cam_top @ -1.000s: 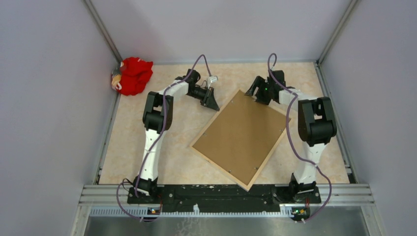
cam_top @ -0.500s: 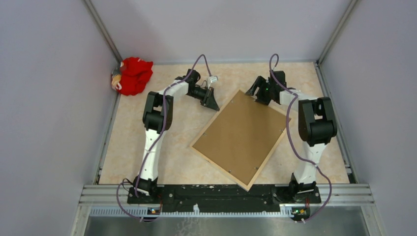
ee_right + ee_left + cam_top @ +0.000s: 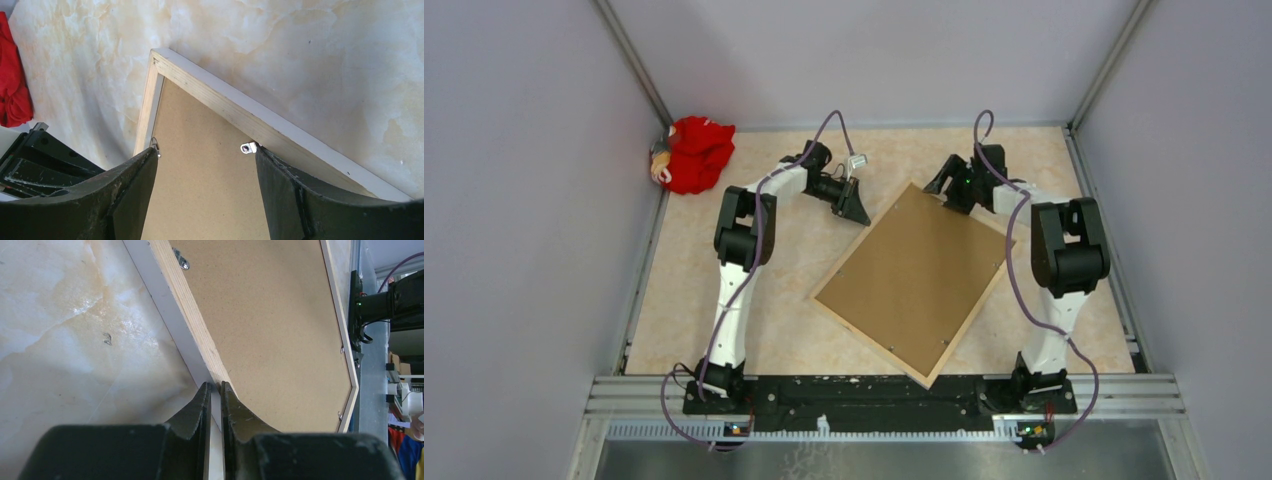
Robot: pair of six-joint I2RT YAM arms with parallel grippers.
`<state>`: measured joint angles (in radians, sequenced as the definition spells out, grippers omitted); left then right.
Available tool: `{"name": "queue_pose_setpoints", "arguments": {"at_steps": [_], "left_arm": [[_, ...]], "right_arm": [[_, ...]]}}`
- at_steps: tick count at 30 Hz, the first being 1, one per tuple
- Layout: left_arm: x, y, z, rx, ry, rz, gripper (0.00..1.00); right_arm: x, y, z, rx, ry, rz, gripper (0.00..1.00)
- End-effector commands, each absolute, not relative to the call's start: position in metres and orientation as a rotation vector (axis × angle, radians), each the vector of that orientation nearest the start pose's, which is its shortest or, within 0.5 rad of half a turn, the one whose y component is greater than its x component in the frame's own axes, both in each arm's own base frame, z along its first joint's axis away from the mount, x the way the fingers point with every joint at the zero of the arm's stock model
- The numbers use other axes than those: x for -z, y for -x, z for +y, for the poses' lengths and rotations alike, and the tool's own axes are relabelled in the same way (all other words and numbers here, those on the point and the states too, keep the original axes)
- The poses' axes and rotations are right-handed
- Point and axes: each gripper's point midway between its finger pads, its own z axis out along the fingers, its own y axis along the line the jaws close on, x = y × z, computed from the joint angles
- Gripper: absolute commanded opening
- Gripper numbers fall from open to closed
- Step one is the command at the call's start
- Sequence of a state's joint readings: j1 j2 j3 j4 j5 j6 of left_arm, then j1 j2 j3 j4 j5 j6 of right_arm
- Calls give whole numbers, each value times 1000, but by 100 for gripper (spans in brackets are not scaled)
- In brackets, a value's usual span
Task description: Put the photo into the frame
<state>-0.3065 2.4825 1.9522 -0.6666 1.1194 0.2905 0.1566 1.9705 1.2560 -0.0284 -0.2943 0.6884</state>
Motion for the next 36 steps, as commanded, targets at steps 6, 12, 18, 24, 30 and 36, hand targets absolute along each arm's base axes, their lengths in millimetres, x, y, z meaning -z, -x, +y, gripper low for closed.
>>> {"name": "queue_pose_setpoints", "arguments": {"at_steps": [6, 12, 18, 24, 30, 36], "left_arm": [[6, -410, -277, 1371, -1000, 2360, 15], [6, -409, -276, 1373, -1000, 2363, 14], [-2, -411, -273, 1357, -1007, 2356, 16], [-43, -428, -254, 1317, -984, 2297, 32], [-85, -420, -233, 1281, -996, 2256, 60], [-115, -390, -208, 1249, -1050, 2229, 85]], "right_arm": [[-76, -501, 177, -884, -410, 2230, 72], [-87, -502, 182, -909, -378, 2212, 71], [-118, -495, 172, -821, -291, 2187, 76], [-164, -427, 191, -676, 83, 2206, 82], [-140, -300, 249, -498, 514, 2304, 81], [-109, -188, 299, -570, 814, 2285, 73]]}}
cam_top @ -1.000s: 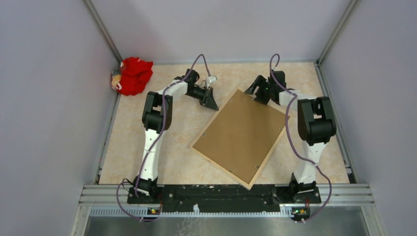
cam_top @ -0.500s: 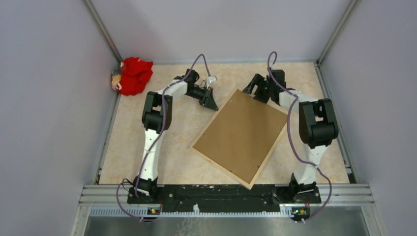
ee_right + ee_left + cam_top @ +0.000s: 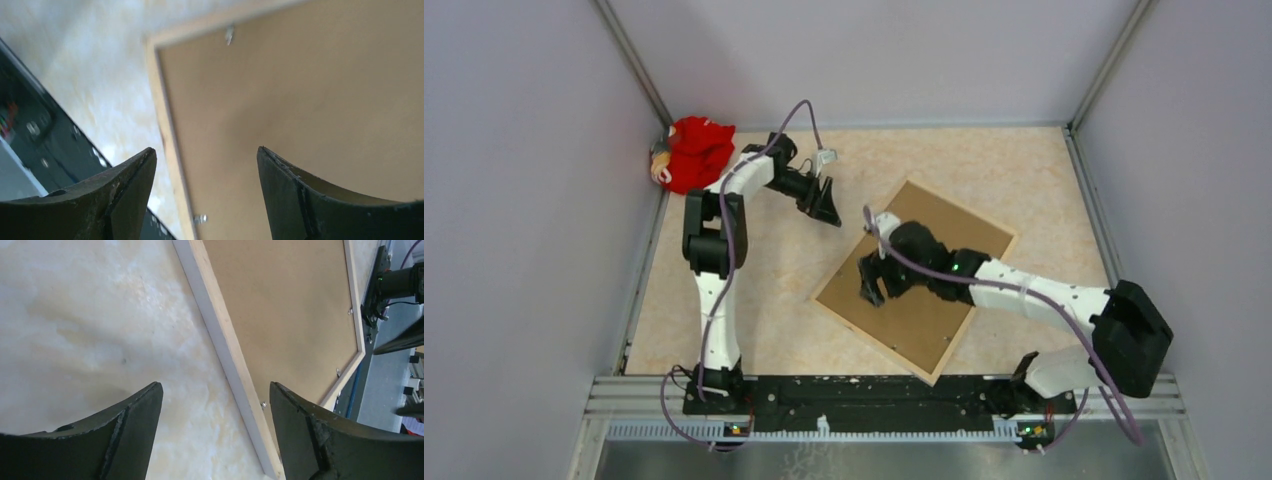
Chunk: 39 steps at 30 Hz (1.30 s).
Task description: Put the photo into the frame
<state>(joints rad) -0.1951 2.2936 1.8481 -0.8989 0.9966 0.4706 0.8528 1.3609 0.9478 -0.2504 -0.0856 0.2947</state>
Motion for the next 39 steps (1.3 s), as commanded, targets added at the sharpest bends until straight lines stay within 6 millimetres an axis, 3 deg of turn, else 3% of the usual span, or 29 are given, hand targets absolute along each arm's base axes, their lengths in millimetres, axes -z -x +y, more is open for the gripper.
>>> {"name": "queue_pose_setpoints", "arguments": {"at_steps": [1, 4, 7, 14, 18, 25, 32, 34, 39], "left_arm": [[-119, -384, -203, 1245, -1060, 2223, 85], [-127, -366, -191, 1229, -1088, 2219, 85], [-132, -351, -181, 1217, -1101, 2223, 84], [-137, -334, -172, 1211, -1087, 2238, 82], [-141, -335, -172, 1205, -1077, 2239, 81], [-145, -338, -167, 1175, -1050, 2252, 80], [-159, -359, -142, 1074, -923, 2279, 82], [-167, -364, -133, 1067, -881, 2263, 82], [-181, -374, -108, 1031, -786, 2244, 82]], "right_arm": [[-102, -175, 304, -558, 865, 2289, 73], [-80, -143, 312, -483, 988, 2311, 69], [-64, -125, 315, -422, 1051, 2338, 62], [-57, -108, 316, -389, 1064, 2346, 54], [-54, -110, 309, -341, 1035, 2353, 48], [-43, -112, 315, -315, 1046, 2373, 36], [-32, -119, 334, -283, 1053, 2375, 26], [-32, -125, 346, -281, 1048, 2355, 20], [-50, -160, 413, -334, 978, 2302, 4]]}}
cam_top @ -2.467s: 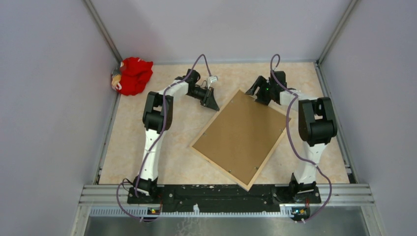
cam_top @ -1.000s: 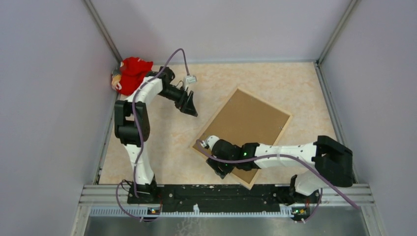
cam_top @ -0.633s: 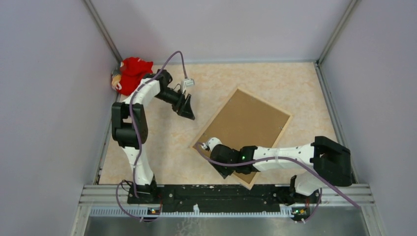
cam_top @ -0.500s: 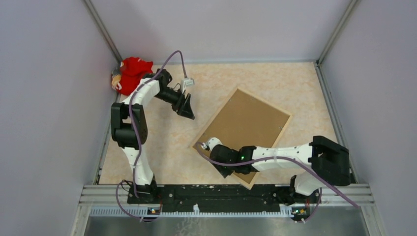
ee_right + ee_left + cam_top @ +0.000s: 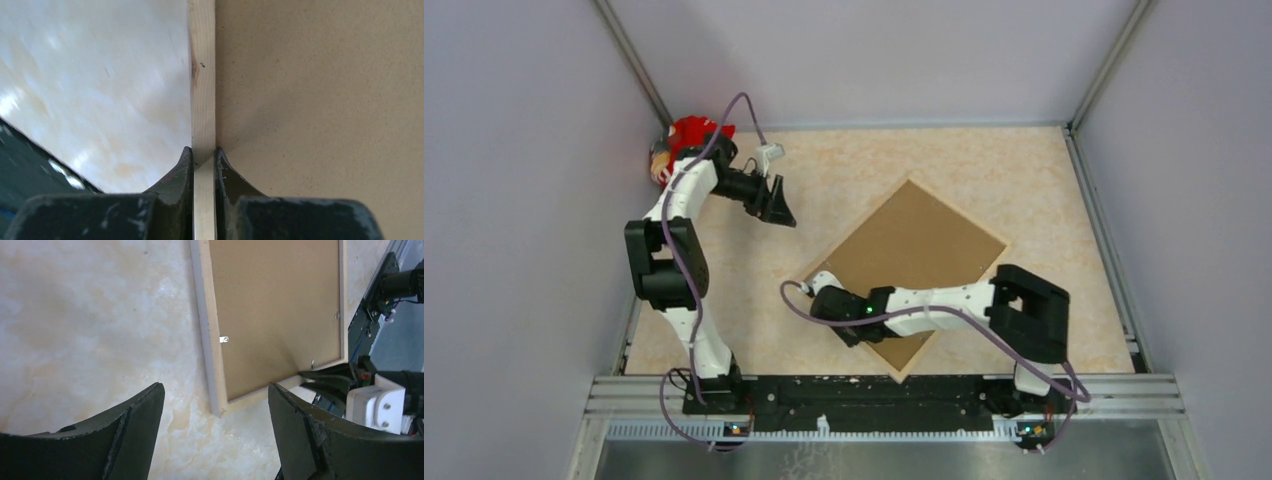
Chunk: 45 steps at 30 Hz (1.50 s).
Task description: Put the photo into the frame
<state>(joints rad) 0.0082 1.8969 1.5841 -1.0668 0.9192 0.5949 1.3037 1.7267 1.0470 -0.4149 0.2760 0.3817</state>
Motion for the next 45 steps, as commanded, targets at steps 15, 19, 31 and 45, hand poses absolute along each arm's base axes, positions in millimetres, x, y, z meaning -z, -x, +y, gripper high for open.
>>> {"name": "queue_pose_setpoints", "arguments": {"at_steps": [15, 19, 31, 45], "left_arm": [[-187, -374, -59, 938, -732, 2227, 86], [-182, -370, -60, 979, -744, 2225, 87], [-178, -355, -72, 1070, -758, 2195, 84], [-167, -348, -73, 1093, -788, 2212, 84]], "right_arm": [[-148, -309, 533, -875, 782, 2087, 55], [-186, -287, 464, -859, 1176, 1829, 65], [-119, -224, 337, -565, 1812, 1820, 74], [-53, -193, 333, -381, 2118, 1771, 74]]}}
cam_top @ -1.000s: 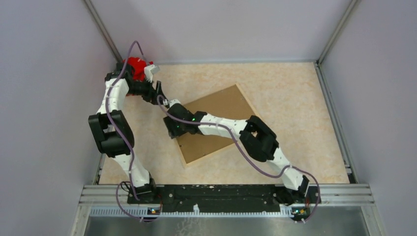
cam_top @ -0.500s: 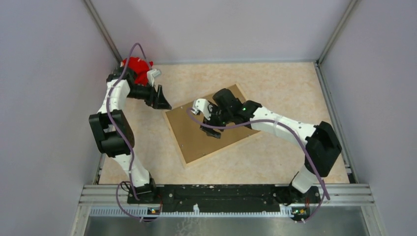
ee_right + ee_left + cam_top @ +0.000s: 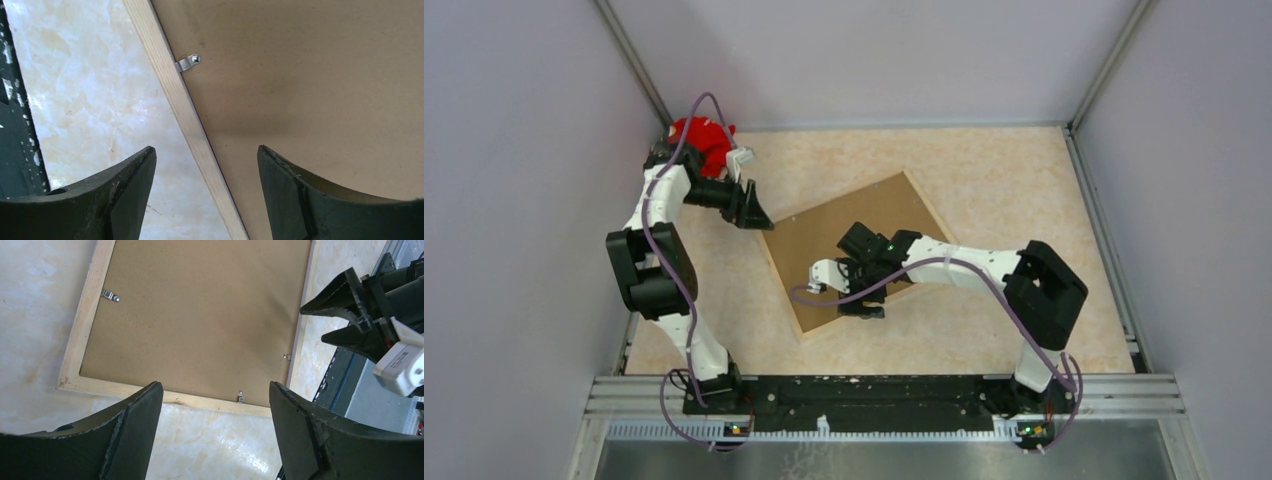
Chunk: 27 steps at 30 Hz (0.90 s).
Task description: Put the photo into the frame
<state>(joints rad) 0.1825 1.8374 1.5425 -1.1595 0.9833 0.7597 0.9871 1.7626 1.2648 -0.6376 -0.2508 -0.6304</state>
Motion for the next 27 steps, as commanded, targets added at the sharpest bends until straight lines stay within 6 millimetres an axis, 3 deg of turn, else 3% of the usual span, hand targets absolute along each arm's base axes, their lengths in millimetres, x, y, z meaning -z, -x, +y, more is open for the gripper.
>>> {"name": "queue_pose_setpoints", "arguments": {"at_steps": [1, 8, 13, 15, 18, 23, 25, 26, 27], "left_arm": [[-167, -348, -73, 1094, -790, 2211, 84], [-169, -349, -73, 1092, -795, 2203, 84], [-174, -350, -74, 1100, -807, 2188, 85], [-177, -352, -73, 1096, -809, 2186, 85], [-183, -353, -74, 1098, -809, 2174, 85], [-193, -352, -75, 1088, -844, 2140, 86], [-197, -348, -77, 1089, -892, 2101, 87], [-199, -343, -78, 1093, -931, 2070, 98], [-200, -339, -80, 1092, -976, 2033, 99]], "right_arm": [[-49, -194, 332, -360, 2125, 1768, 74], [-35, -205, 334, -252, 2108, 1736, 70], [-26, -214, 334, -187, 2077, 1736, 60], [-24, -217, 334, -164, 2065, 1737, 52], [-27, -222, 339, -155, 2031, 1737, 32], [-44, -230, 358, -180, 1928, 1745, 3], [-57, -236, 373, -212, 1847, 1766, 0], [-64, -238, 381, -240, 1810, 1776, 0], [-71, -239, 388, -267, 1780, 1781, 0]]}}
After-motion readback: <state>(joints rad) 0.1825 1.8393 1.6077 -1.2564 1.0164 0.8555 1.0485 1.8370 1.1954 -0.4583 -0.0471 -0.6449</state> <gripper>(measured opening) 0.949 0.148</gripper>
